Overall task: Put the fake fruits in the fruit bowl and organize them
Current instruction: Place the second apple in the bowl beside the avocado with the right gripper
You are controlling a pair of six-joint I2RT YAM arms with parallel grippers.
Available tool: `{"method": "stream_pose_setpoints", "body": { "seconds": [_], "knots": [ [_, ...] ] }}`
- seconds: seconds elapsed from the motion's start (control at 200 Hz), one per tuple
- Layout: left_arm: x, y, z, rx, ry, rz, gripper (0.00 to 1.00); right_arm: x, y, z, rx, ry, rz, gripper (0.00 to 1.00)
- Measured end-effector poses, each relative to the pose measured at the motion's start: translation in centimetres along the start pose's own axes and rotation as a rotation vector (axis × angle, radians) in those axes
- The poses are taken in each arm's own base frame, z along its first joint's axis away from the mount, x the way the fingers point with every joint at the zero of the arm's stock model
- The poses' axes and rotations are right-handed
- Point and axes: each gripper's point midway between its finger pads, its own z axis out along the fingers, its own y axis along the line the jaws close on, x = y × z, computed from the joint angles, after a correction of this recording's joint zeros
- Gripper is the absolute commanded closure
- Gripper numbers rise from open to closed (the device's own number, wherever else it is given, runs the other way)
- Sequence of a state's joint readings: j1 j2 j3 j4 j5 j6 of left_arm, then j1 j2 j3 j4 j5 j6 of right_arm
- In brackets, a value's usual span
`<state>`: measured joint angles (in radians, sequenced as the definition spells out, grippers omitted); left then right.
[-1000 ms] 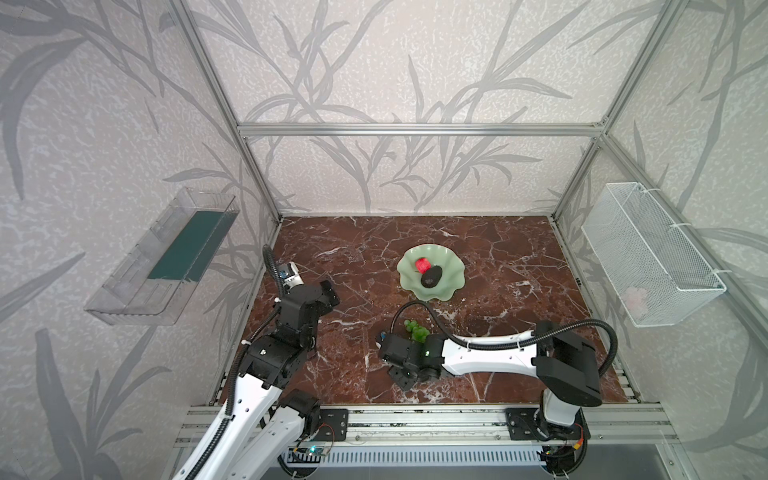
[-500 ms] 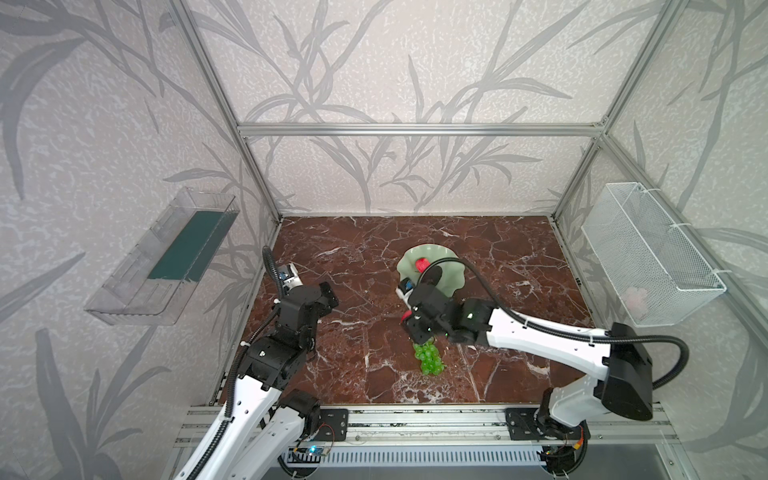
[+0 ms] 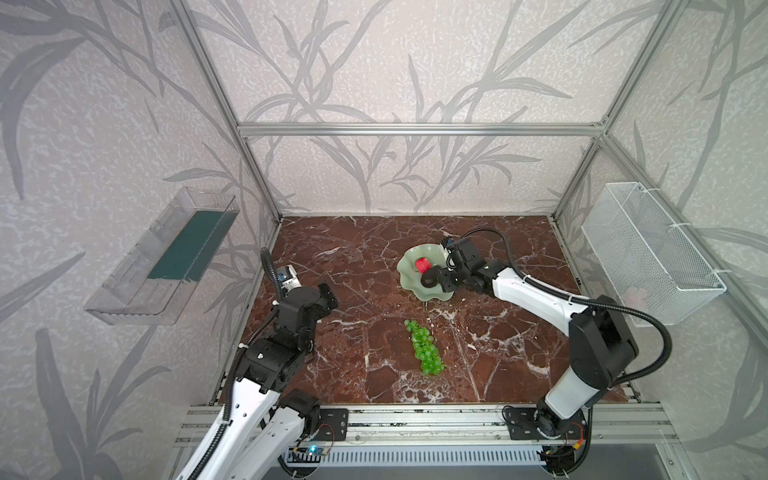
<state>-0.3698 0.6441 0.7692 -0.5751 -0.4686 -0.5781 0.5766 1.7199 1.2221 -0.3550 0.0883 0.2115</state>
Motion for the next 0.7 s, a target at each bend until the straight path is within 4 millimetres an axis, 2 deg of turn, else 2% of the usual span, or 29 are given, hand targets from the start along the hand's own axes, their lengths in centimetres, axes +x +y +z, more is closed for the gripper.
{"method": "stream_pose_setpoints", "body": {
  "seconds": [0.165,0.33,0.7],
  "knots": [
    [0.2,0.1,-0.2,0.006,0.008,-0.012,0.08,-0.1,-0.9,2.8,0.003,0.025,0.025,0.63],
    [0.5,0.1,-0.3,0.014,0.021,-0.02,0.08,-0.3,-1.4,4.3,0.006,0.033,0.037,0.6],
    [0.9,0.3,-0.4,0.004,0.037,-0.007,0.08,-0.2,-1.5,4.7,-0.007,0.039,0.051,0.33]
  ]
}}
